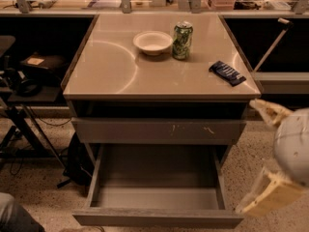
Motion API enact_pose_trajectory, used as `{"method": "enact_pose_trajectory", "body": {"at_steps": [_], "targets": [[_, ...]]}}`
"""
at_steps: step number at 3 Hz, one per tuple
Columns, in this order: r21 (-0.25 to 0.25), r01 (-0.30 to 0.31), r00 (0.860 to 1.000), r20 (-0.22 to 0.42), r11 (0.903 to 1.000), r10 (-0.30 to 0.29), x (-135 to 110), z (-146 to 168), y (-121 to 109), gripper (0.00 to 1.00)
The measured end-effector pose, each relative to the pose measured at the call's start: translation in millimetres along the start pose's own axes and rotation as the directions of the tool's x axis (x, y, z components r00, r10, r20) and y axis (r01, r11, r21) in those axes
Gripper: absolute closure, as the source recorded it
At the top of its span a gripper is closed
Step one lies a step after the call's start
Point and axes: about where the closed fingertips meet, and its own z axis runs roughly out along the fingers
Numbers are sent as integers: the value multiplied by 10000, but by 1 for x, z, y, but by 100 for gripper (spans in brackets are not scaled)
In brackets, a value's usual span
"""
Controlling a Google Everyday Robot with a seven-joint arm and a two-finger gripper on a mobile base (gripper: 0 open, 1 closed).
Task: Close middle drawer
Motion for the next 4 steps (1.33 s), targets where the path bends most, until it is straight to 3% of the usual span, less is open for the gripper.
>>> {"method": "enact_pose_trajectory", "body": {"at_steps": [1, 2, 3, 4], "targets": [[-322, -410, 9991, -117, 9986, 407, 19, 72, 39, 0], [-991, -1176, 9893, -981, 9881, 1079, 76, 156, 84, 0], [-828, -1737, 9752, -1532, 9813, 1597, 108, 175, 105, 0], [-439, -1570, 9716, -1859, 9866, 1464, 112, 185, 118, 0]]}}
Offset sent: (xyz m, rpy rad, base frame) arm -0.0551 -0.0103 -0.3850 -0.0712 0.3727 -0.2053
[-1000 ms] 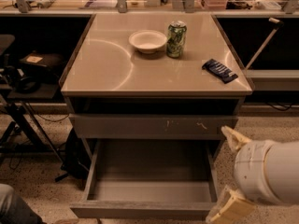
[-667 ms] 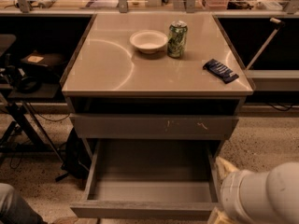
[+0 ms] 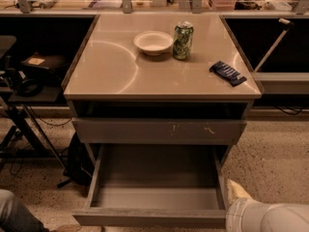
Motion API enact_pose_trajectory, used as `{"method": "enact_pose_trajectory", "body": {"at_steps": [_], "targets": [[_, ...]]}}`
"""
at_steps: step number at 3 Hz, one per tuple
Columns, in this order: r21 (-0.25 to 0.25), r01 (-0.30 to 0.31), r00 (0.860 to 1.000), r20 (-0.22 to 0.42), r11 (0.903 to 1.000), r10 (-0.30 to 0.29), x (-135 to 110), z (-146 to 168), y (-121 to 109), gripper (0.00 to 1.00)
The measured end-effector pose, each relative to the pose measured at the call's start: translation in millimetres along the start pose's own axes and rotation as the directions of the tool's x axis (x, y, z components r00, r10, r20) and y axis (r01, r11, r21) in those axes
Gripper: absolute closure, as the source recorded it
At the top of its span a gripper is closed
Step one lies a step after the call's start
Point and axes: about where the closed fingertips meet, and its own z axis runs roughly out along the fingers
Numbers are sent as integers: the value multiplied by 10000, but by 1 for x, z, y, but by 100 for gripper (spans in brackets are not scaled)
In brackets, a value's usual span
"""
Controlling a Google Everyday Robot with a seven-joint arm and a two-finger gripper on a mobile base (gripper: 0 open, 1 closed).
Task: Close middle drawer
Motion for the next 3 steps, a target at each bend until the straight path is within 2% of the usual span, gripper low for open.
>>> {"method": "enact_pose_trajectory", "body": {"at_steps": [1, 2, 3], "targets": [[242, 258, 9987, -442, 9994, -247, 28, 39, 25, 0], [429, -264, 9988, -400, 9987, 281, 70, 70, 37, 0], [21, -1273, 9908, 465, 9919, 1270, 79, 114, 41, 0]]}}
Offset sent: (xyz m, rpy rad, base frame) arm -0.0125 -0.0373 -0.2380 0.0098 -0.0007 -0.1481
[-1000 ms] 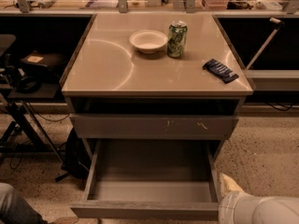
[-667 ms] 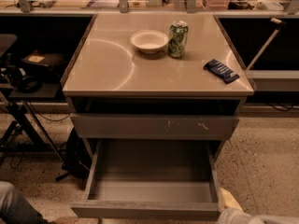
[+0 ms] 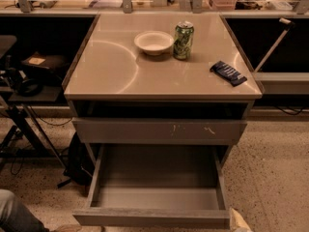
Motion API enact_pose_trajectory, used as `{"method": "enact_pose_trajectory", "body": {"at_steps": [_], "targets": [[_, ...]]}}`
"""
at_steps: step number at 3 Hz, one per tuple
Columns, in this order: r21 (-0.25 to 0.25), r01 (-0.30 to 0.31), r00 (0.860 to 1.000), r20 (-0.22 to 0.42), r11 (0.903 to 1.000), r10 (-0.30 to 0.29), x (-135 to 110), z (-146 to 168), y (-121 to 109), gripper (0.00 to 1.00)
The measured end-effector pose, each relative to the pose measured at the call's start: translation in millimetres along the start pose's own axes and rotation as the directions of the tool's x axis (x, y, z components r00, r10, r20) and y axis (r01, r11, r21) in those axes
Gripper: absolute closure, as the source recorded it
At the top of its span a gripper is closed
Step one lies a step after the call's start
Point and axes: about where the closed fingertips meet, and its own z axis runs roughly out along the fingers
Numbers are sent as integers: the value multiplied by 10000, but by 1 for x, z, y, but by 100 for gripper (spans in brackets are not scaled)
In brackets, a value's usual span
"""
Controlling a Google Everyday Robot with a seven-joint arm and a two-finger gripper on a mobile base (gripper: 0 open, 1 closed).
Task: Close middle drawer
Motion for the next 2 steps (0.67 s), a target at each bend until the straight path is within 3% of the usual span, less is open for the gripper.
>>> {"method": "enact_pose_trajectory", "body": {"at_steps": [2], "targets": [[-1103, -569, 9983, 38, 9923, 577, 9, 32, 29, 0]]}}
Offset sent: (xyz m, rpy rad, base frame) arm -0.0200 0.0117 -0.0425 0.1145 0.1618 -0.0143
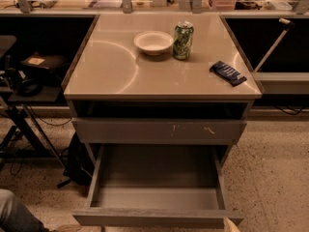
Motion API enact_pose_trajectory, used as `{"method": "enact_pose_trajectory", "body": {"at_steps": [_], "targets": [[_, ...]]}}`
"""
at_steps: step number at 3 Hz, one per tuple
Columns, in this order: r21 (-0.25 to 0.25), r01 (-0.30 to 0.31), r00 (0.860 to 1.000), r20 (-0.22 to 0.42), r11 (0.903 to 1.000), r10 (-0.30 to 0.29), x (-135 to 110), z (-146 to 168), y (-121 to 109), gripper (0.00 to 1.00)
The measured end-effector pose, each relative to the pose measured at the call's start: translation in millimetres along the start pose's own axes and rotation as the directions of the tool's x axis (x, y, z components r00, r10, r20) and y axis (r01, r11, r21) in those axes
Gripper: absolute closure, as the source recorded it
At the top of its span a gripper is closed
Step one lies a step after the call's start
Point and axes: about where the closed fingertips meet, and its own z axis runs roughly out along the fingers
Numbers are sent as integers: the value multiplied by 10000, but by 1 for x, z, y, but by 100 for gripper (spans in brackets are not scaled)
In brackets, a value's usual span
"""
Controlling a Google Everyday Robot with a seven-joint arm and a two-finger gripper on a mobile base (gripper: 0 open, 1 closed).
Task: Close middle drawer
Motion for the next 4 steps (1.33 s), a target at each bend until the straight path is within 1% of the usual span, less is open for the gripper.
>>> {"method": "enact_pose_trajectory", "body": {"at_steps": [1, 2, 3, 4], "targets": [[-1064, -874, 9952, 339, 9905, 914, -11, 22, 11, 0], [-2427, -1969, 9611, 1434, 9499, 2359, -30, 33, 12, 0], [-2761, -2207, 9419, 1886, 9354, 2779, -16, 35, 4, 0], [-2726, -2271, 9401, 1894, 9349, 2836, -13, 36, 3, 0]]}}
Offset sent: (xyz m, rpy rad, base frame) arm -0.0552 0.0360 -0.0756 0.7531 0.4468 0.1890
